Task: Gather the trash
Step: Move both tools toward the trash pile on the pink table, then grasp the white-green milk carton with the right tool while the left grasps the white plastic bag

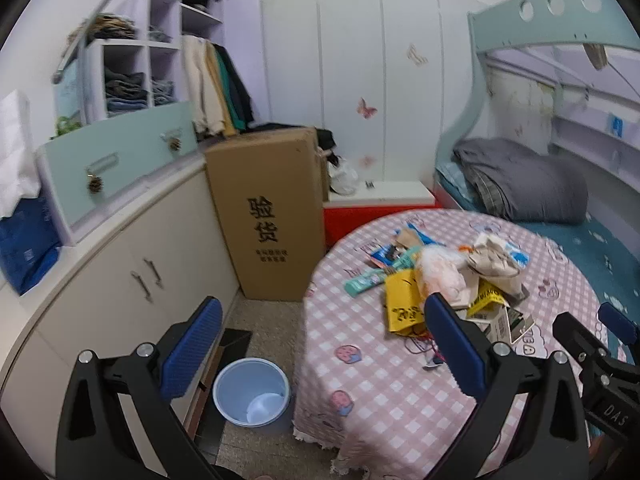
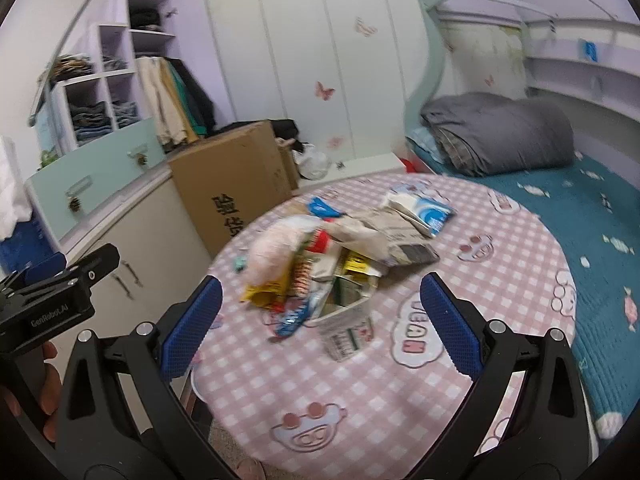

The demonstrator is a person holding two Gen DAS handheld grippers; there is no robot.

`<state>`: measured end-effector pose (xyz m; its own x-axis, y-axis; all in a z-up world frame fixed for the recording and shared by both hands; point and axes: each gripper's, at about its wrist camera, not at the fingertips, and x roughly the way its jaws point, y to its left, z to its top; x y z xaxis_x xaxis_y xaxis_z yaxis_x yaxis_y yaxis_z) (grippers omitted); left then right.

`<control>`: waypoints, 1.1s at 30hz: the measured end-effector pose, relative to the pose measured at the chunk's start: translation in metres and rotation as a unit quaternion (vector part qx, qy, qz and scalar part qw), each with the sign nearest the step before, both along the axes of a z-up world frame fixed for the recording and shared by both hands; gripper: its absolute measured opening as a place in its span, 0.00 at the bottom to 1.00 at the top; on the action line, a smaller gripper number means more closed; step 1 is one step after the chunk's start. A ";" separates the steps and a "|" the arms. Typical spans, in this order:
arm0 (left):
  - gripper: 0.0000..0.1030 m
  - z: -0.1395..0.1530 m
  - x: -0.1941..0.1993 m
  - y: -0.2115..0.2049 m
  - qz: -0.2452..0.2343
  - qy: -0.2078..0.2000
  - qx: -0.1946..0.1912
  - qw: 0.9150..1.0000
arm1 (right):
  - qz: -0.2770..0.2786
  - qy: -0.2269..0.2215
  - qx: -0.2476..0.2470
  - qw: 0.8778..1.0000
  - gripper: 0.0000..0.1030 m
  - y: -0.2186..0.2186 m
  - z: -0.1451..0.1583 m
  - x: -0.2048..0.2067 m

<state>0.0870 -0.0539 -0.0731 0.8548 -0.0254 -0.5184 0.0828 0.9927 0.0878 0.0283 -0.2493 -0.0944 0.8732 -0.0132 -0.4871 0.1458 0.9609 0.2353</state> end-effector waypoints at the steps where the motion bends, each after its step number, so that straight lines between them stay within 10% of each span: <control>1: 0.96 -0.004 0.005 -0.005 -0.005 0.006 0.001 1.000 | -0.006 0.007 0.003 1.000 0.94 -0.005 -0.005 0.004; 22: 0.96 -0.070 0.092 -0.074 -0.093 0.071 0.033 0.993 | 0.011 0.108 0.044 0.993 0.94 -0.027 -0.077 0.079; 33: 0.96 -0.083 0.117 -0.107 -0.133 0.071 0.039 0.988 | 0.036 0.118 0.047 0.991 0.53 -0.031 -0.087 0.092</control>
